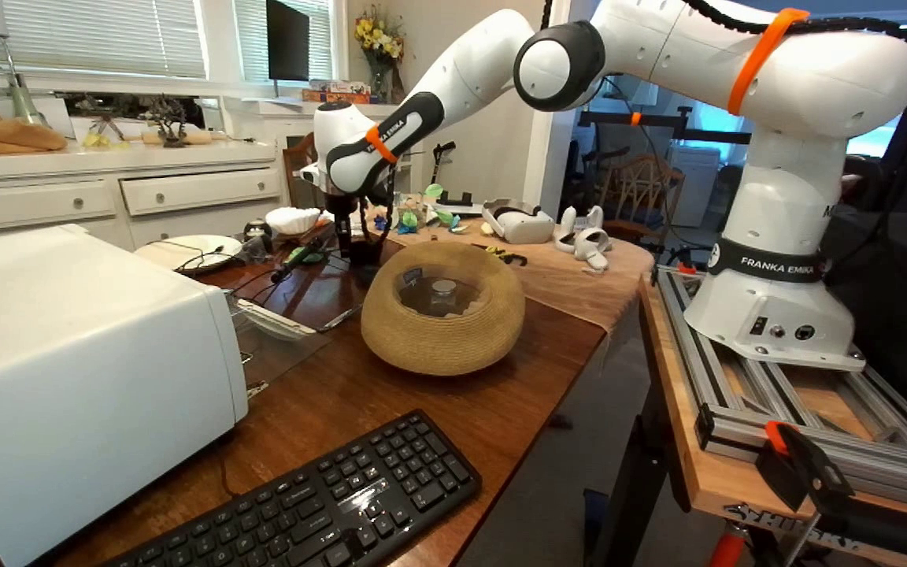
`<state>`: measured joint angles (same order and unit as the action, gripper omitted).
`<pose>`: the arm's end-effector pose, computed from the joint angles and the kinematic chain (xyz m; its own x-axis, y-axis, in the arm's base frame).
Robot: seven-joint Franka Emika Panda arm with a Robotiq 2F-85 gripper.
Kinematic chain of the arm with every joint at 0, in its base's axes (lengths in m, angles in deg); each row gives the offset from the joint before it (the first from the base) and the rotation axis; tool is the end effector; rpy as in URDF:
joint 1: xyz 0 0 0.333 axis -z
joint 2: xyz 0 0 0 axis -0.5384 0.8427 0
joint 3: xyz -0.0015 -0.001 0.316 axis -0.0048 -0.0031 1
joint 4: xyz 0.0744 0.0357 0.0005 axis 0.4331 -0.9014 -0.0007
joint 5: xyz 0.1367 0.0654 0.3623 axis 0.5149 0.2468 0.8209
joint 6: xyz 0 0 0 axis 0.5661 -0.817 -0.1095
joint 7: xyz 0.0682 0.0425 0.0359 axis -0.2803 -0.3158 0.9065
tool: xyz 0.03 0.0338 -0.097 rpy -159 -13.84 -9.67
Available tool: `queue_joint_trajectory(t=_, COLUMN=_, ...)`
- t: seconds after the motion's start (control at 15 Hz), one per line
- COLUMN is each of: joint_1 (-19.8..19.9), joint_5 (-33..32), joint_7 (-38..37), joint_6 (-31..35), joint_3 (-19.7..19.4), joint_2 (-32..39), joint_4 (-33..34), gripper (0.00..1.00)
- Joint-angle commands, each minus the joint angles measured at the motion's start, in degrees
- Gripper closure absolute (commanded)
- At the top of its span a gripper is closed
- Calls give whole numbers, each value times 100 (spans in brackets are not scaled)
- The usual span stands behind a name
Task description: Put the black measuring cup in the brown hat.
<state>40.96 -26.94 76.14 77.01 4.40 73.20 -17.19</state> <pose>0.7816 -0.1386 0.1047 0.7991 0.6003 -0.0333 0.5806 -0.7562 0.3019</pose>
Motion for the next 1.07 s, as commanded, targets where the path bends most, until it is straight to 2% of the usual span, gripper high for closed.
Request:
queue_joint_trajectory(t=0.0, joint_1=69, joint_5=135, joint_7=140, joint_6=-161, joint_3=82, joint_2=218, joint_4=331, gripper=70)
queue_joint_trajectory(t=0.2, joint_1=61, joint_5=138, joint_7=118, joint_6=-146, joint_3=78, joint_2=246, joint_4=339, gripper=95)
queue_joint_trajectory(t=0.27, joint_1=57, joint_5=137, joint_7=113, joint_6=-149, joint_3=76, joint_2=248, joint_4=341, gripper=99)
queue_joint_trajectory(t=0.33, joint_1=40, joint_5=124, joint_7=87, joint_6=-169, joint_3=53, joint_2=237, joint_4=339, gripper=95)
queue_joint_trajectory(t=0.73, joint_1=-231, joint_5=-80, joint_7=-368, joint_6=-152, joint_3=-130, joint_2=-387, joint_4=-383, gripper=94)
queue_joint_trajectory(t=1.0, joint_1=-641, joint_5=-155, joint_7=-1005, joint_6=-155, joint_3=-275, joint_2=-1146, joint_4=-1506, gripper=94)
